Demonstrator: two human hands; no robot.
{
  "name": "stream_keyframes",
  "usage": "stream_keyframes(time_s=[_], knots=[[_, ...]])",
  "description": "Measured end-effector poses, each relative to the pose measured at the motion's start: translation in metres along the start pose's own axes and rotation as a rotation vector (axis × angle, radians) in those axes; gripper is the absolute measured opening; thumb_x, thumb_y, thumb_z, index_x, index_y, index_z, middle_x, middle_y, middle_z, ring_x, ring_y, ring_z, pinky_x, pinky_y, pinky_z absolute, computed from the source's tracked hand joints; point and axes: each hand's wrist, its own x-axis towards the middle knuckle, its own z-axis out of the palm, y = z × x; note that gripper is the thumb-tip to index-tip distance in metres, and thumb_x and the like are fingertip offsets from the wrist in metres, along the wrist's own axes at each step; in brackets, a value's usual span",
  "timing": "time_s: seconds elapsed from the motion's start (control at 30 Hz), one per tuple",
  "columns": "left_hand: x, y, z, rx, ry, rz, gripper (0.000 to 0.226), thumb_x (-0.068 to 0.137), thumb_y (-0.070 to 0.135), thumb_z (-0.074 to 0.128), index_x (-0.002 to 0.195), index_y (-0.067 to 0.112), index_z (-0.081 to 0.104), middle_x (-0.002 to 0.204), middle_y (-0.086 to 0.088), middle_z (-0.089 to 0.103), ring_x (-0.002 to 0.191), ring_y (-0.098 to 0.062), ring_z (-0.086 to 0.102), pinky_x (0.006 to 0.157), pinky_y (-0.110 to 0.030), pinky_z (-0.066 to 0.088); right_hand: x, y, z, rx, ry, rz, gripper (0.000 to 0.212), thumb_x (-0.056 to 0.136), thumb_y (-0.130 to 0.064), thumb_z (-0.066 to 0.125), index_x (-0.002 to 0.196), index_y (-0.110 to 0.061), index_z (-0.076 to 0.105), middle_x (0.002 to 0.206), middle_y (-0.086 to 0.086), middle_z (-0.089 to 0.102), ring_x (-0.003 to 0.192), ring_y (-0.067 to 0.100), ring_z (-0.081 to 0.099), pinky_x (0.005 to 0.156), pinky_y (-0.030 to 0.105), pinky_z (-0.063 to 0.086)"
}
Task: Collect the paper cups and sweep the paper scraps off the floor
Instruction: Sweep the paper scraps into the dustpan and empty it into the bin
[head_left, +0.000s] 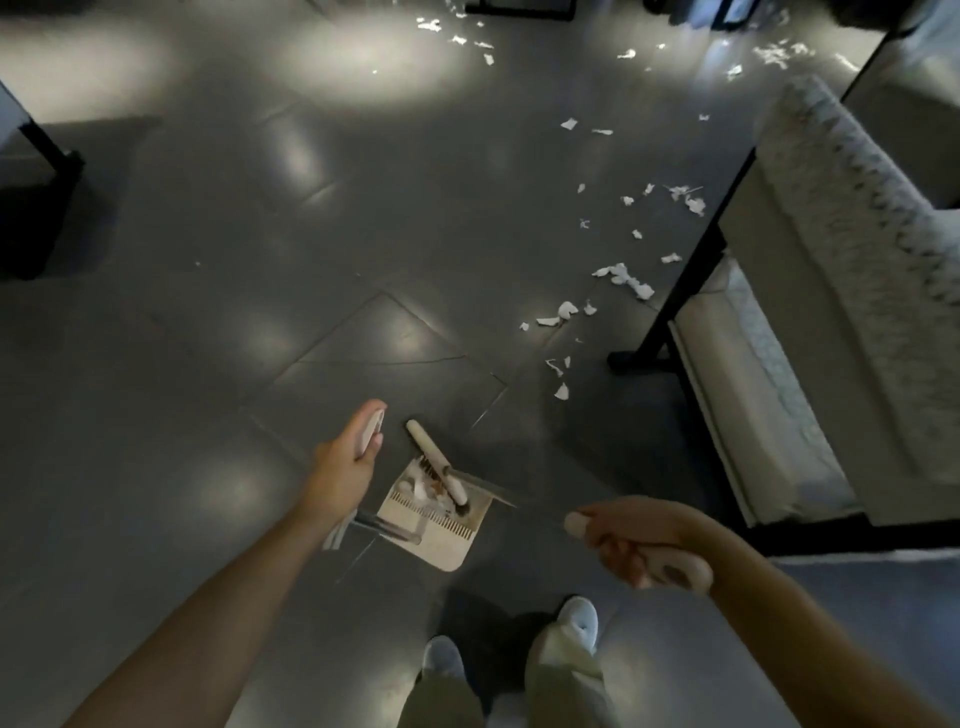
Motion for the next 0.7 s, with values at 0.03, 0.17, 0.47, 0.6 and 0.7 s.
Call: stream_keyframes(time_s=[0.03,0.17,0.47,0.6,0.7], knots=[[0.003,0.001,-0.001,0.012,-0.01,0.015,0.04,0.1,0.02,0.045,0.139,0.03,0.042,0.125,-0.011,0.059,0.101,-0.021,0.058,0.078,-0.027,0.04,-0.006,0.0,-0.006,0.065,0.007,-0.017,0.027,0.094,-0.005,0.046,0.12,-0.011,0.052,0.045,0.0,0.046,0.032,0.004,0.039,0.03,0.014,0.033],[0.027,0.012,0.002,0.021,-0.021,0.052,0.039,0.099,0.02,0.047,0.137,0.031,0.045,0.124,-0.011,0.06,0.106,-0.028,0.06,0.081,-0.029,0.041,-0.016,-0.006,-0.025,0.119,0.092,-0.132,0.024,0.093,-0.004,0.045,0.103,-0.022,0.056,0.049,0.0,0.044,0.035,0.004,0.037,0.032,0.015,0.032],[0.117,0.061,0.031,-0.001,-0.082,0.149,0.037,0.099,0.021,0.046,0.131,0.038,0.047,0.113,-0.012,0.063,0.102,-0.029,0.061,0.083,-0.034,0.047,0.021,-0.07,-0.094,-0.028,0.364,-0.236,0.031,0.093,-0.002,0.046,0.122,-0.011,0.049,0.056,0.004,0.044,0.041,0.011,0.039,0.039,0.023,0.037],[0.156,0.09,0.047,0.059,-0.1,0.22,0.034,0.098,0.019,0.049,0.13,0.03,0.05,0.087,-0.016,0.067,0.081,-0.014,0.066,0.058,-0.023,0.05,0.042,-0.102,-0.138,-0.05,0.446,-0.179,0.025,0.093,-0.002,0.046,0.117,-0.007,0.048,0.057,0.006,0.046,0.045,0.014,0.039,0.044,0.026,0.037],[0.181,0.101,0.059,0.092,-0.14,0.246,0.035,0.098,0.021,0.048,0.13,0.035,0.048,0.076,-0.004,0.065,0.056,0.005,0.057,0.049,-0.008,0.042,0.063,-0.122,-0.171,-0.068,0.469,-0.127,0.021,0.093,-0.002,0.046,0.112,-0.001,0.054,0.056,0.007,0.044,0.045,0.015,0.038,0.048,0.028,0.035]])
